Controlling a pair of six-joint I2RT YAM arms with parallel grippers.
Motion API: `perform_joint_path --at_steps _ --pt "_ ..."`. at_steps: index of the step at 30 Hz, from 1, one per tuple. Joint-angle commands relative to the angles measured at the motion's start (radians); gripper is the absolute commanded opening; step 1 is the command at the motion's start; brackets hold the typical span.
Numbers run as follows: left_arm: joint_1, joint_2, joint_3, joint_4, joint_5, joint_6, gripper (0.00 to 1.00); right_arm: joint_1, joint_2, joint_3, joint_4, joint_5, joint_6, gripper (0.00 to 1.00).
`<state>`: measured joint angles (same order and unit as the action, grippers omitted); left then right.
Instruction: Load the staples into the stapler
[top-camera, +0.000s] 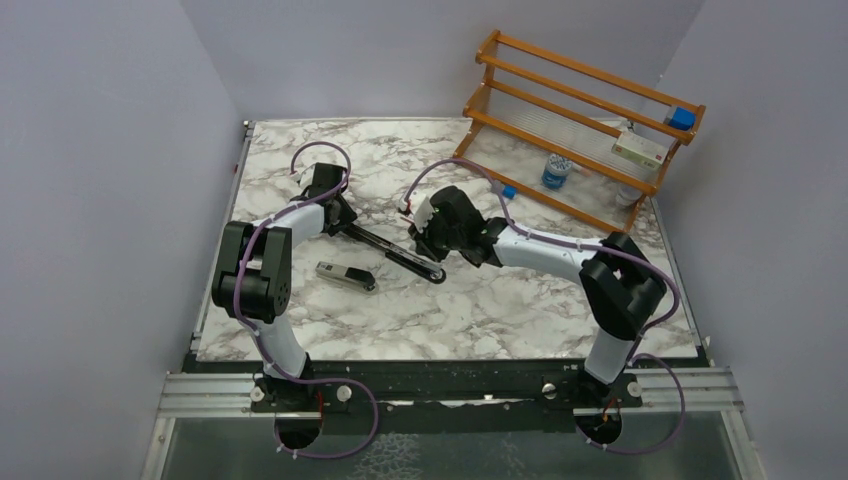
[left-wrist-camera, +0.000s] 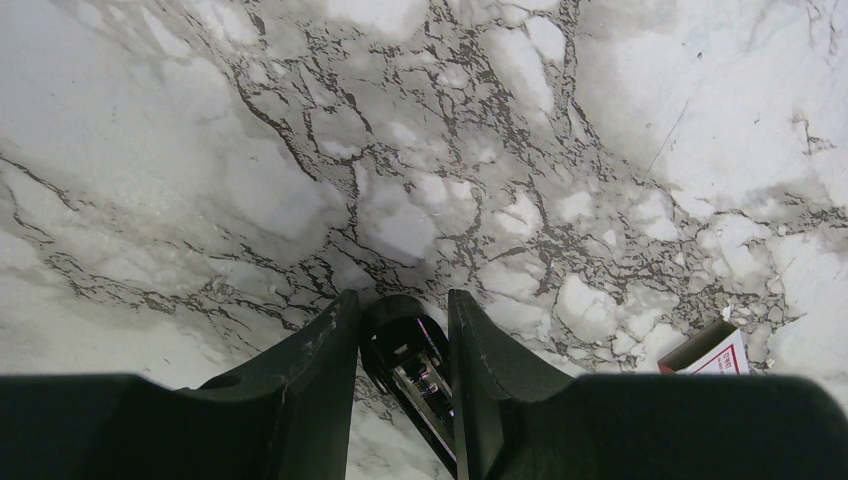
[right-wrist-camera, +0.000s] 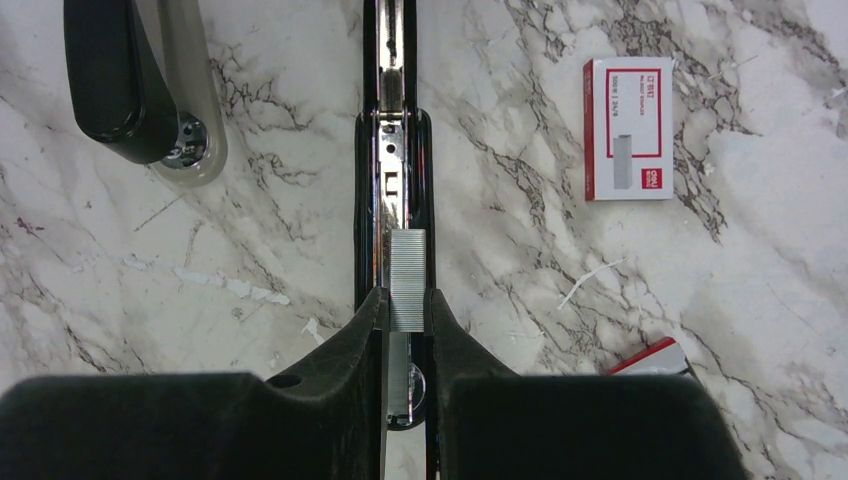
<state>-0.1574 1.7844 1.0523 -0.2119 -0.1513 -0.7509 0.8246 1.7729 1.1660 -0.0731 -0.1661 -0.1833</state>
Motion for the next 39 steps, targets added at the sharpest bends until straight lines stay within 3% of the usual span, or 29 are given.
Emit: perform_joint_path --at_steps 1,39 --pt "-0.008 0.02 0.004 -0.052 -0.023 0.008 0.35 -0.002 0.021 0.018 -0.037 -0.019 0.034 0.01" --pt "-0.007 0.026 0.015 -0.055 -0.019 0.01 0.33 -0.002 0.077 0.014 -0.047 -0.049 0.059 0.01"
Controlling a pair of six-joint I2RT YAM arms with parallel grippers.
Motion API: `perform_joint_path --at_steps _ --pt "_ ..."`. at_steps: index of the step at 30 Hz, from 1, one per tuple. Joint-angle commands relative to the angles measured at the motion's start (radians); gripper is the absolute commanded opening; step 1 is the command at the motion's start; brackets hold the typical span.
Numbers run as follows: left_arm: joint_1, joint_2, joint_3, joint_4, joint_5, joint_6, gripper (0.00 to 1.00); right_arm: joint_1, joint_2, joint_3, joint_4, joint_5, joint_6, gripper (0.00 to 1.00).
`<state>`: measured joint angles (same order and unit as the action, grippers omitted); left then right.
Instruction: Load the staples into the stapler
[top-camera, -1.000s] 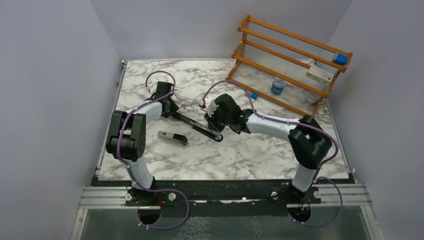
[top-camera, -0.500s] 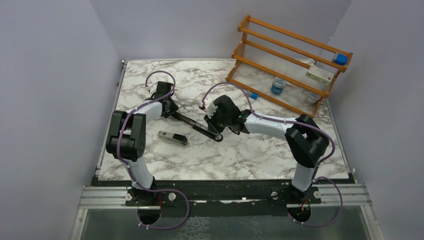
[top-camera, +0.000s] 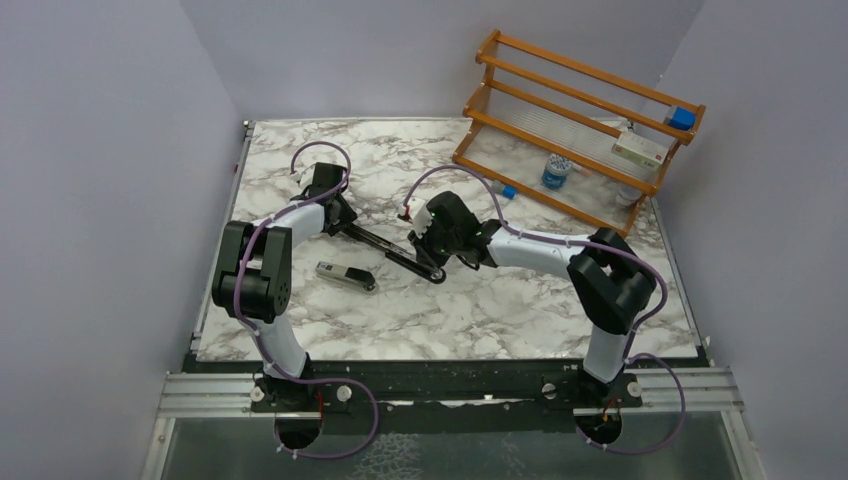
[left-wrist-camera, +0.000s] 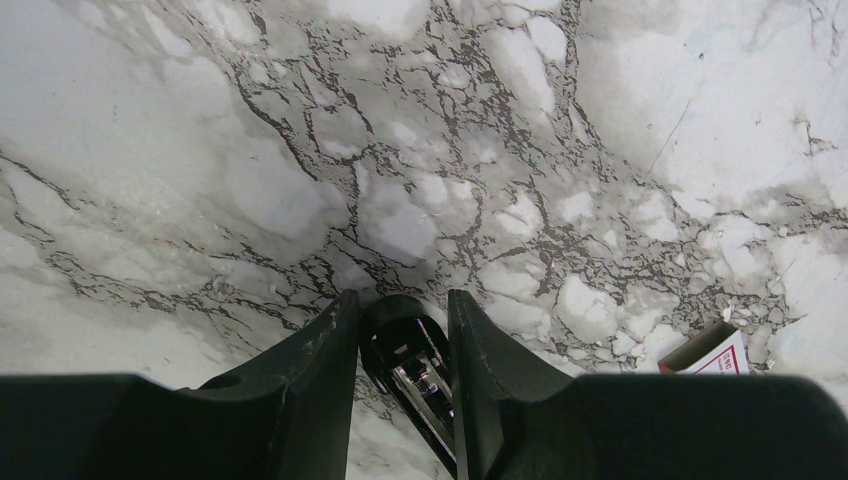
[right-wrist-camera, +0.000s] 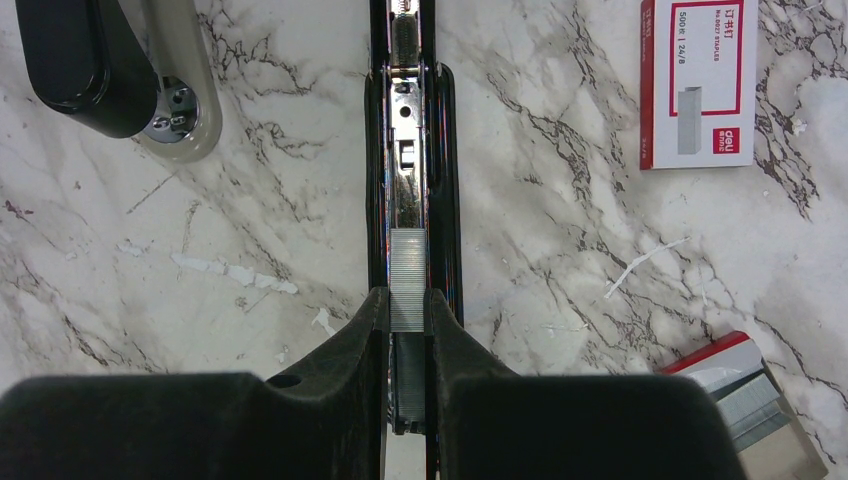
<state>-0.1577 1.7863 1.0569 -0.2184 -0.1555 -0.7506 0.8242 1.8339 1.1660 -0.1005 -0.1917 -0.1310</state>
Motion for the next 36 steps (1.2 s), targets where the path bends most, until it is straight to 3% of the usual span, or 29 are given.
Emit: perform_joint_path --at_steps 1,23,36 --pt "-0.007 0.023 0.01 -0.049 -0.013 0.01 0.33 -0.002 0.017 0.013 -0.021 -0.023 0.007 0.01" --pt "-0.006 0.022 0.012 -0.051 -0.015 0.013 0.33 -0.002 0.053 0.027 -0.059 -0.048 0.002 0.01" --pt "-0.006 0.02 0.012 -0.052 -0.016 0.014 0.32 -0.002 0.059 0.033 -0.064 -0.054 0.002 0.13"
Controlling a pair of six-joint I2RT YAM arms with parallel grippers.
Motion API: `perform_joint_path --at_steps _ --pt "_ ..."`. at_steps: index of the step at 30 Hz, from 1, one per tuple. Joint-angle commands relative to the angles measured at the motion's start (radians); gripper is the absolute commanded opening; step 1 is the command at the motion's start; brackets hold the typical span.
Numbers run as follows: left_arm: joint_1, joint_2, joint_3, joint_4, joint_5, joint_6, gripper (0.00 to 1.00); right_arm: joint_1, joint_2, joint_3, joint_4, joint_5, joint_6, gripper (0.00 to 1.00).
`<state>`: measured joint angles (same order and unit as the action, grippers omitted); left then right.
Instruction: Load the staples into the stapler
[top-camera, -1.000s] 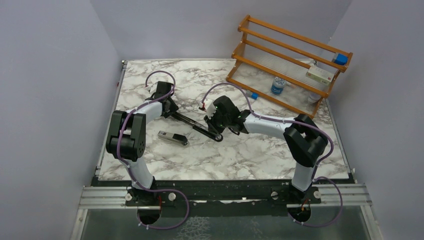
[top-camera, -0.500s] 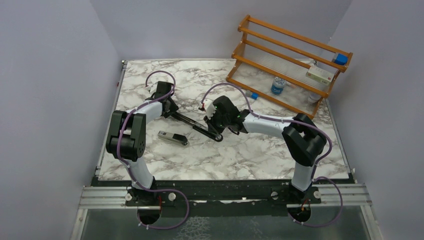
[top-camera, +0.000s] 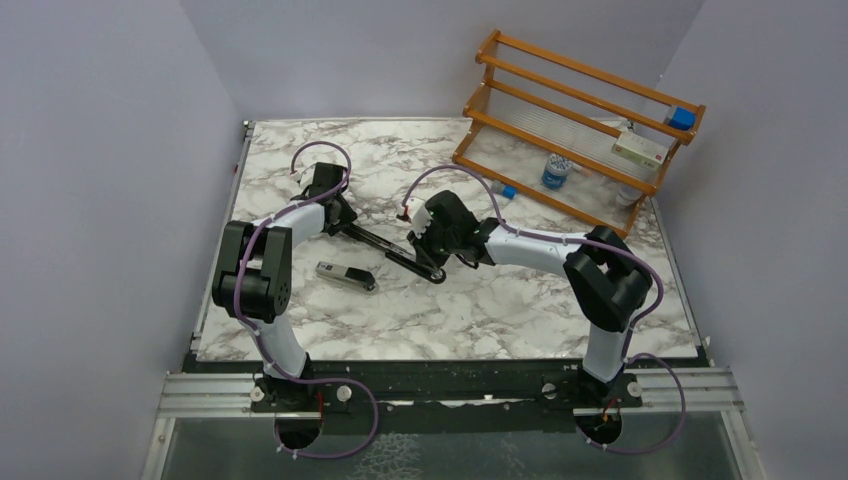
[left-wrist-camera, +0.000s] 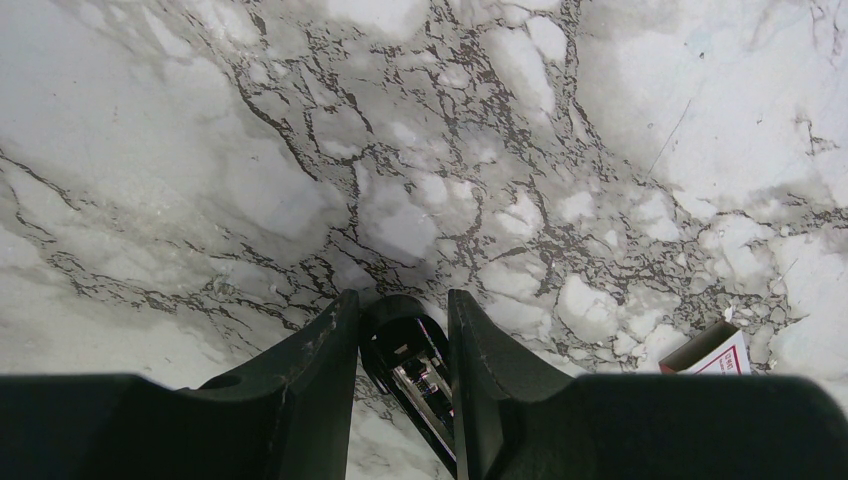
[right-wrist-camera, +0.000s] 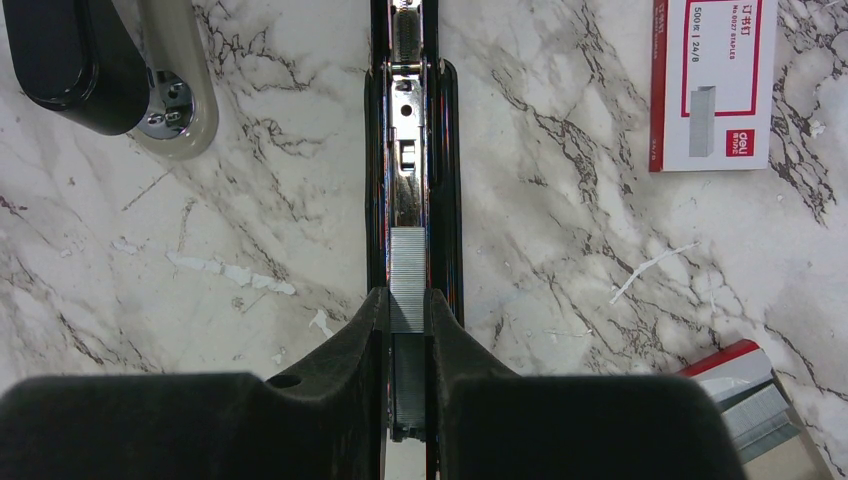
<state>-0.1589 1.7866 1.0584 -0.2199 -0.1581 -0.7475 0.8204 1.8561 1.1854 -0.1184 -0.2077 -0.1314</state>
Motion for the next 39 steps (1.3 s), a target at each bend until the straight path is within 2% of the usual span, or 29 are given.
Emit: perform_joint_path --at_steps 1,24,39 --pt "-0.006 0.022 0.012 -0.05 -0.014 0.011 0.32 0.002 0.037 0.014 -0.046 -0.038 0.001 0.14" --pt "-0.005 0.025 0.018 -0.053 -0.012 0.011 0.32 0.001 -0.002 0.044 -0.031 -0.033 0.017 0.37" --pt "-0.005 0.023 0.021 -0.058 -0.014 0.013 0.32 -0.034 -0.019 0.039 0.03 -0.001 0.085 0.41"
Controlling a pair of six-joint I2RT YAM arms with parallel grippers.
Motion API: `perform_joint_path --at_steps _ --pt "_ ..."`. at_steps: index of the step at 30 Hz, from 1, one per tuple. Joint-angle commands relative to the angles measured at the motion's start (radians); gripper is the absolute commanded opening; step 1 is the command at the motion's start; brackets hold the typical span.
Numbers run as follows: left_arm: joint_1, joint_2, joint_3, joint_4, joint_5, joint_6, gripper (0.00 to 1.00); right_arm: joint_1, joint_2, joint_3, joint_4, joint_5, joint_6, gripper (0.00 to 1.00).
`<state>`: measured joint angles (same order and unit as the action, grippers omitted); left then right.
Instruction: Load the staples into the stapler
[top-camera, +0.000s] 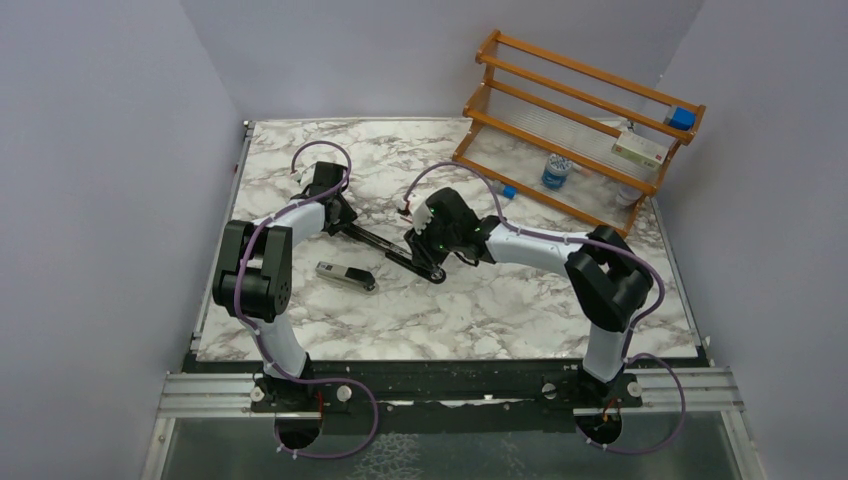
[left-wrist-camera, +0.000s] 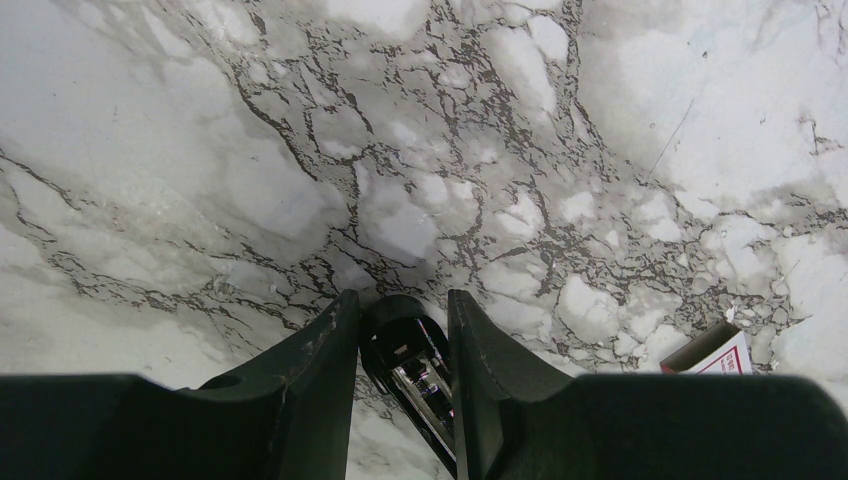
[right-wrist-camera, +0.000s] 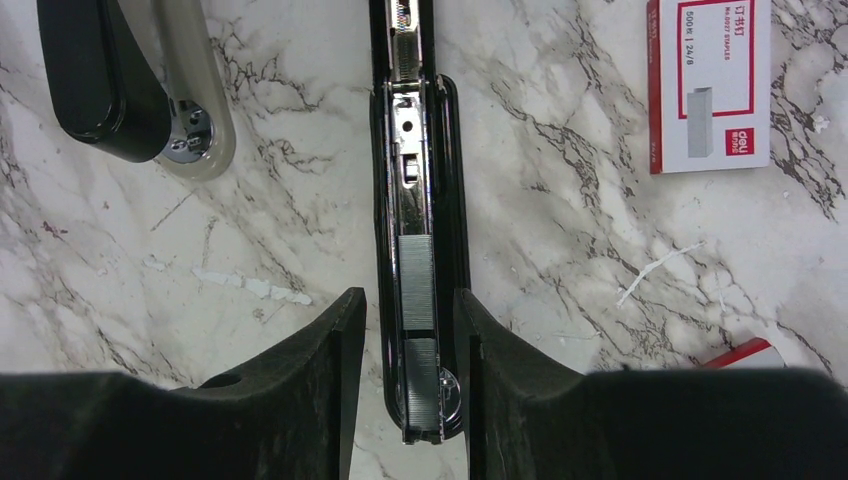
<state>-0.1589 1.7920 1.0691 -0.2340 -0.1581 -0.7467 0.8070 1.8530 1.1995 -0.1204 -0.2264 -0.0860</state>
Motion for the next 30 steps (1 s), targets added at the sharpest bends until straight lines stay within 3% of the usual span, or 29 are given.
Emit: perform_joint_path --at_steps 1,30 --pt "-0.005 0.018 0.011 -0.042 -0.014 0.013 0.32 -0.026 -0.012 0.022 0.034 0.017 0.046 0.41" --pt "-0.005 0.018 0.01 -0.042 -0.016 0.013 0.32 -0.045 0.056 0.034 0.008 -0.031 0.057 0.41"
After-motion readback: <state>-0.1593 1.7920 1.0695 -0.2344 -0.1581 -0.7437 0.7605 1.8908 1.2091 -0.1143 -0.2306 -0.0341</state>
